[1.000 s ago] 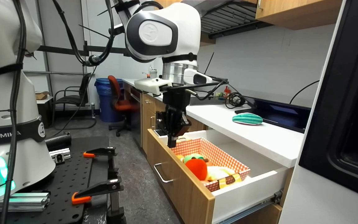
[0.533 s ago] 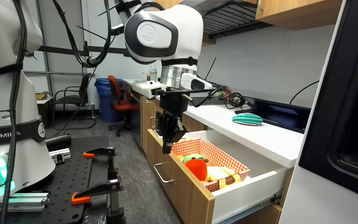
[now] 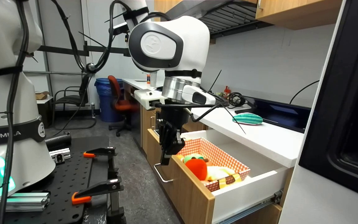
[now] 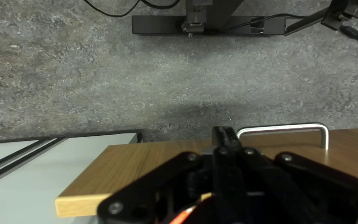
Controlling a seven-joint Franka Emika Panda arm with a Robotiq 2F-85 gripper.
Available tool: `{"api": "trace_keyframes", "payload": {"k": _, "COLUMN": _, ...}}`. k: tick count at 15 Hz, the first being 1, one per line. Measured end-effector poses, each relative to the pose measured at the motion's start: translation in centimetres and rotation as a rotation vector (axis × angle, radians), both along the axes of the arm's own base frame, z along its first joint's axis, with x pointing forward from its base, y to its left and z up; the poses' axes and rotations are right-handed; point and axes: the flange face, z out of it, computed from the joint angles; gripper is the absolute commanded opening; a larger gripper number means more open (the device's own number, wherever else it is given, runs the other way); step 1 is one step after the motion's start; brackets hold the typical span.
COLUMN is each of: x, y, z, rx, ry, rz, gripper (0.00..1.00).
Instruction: Open the drawer, pick up the orange plush toy, put it in the box that is in the drawer and close the drawer
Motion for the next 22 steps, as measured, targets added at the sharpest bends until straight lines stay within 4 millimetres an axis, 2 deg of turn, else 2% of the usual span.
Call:
{"api": "trace_keyframes", "payload": {"k": 8, "x": 3.1, "y": -1.2, "z": -1.7, "rx": -0.012, "ry": 0.011, "rz": -0.005, "gripper": 0.00}}
{"api": "trace_keyframes", "payload": {"k": 15, "x": 4.2, "y": -2.2, "z": -3.0, "rx": -0.002, "ry": 0.022, "rz": -0.040, "gripper": 0.00}}
{"api": "trace_keyframes", "payload": {"k": 22, "x": 7.0, "y": -0.4, "z": -2.7, "rx": 0.053, "ry": -0.025, "rz": -0.026, "gripper": 0.00}}
